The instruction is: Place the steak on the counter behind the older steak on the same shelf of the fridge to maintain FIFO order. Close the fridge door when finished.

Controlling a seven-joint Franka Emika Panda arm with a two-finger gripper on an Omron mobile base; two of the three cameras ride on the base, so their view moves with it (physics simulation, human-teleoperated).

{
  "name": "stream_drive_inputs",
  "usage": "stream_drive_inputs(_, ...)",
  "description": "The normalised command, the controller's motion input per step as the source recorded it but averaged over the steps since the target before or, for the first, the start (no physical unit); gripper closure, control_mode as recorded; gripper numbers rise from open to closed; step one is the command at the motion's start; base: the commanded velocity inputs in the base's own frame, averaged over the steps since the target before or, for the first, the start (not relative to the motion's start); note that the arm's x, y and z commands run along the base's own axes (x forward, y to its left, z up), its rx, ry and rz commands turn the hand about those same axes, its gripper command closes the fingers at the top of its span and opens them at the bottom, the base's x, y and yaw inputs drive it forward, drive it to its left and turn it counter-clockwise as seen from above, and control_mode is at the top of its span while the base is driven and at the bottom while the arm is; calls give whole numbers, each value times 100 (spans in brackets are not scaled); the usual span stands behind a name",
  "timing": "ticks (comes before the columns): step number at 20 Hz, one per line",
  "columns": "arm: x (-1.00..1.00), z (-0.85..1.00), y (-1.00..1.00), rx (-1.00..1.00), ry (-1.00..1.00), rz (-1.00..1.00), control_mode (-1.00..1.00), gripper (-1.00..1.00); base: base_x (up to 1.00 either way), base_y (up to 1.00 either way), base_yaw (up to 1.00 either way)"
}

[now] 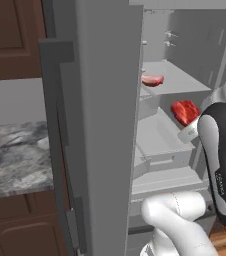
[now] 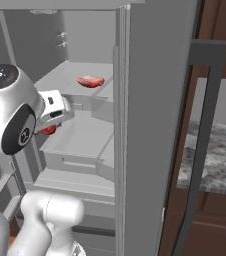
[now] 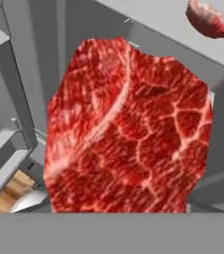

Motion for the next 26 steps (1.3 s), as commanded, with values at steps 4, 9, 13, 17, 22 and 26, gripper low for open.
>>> stream_drive_inputs(4,46,61,0,-6,-30,0,-100,100,0,0,0)
stream_drive_inputs(9,47,34,0,-6,-38,0,-100,100,0,0,0)
stream_drive_inputs(13,88,44,0,-7,-13,0,-100,100,0,0,0)
stream_drive_inputs(17,99,27,0,-7,1,0,-100,100,0,0,0)
stream_drive_inputs(22,90,0,0,-4,0,0,-100,100,0,0,0)
stream_drive_inputs(26,78,0,0,-4,0,0,-100,100,0,0,0)
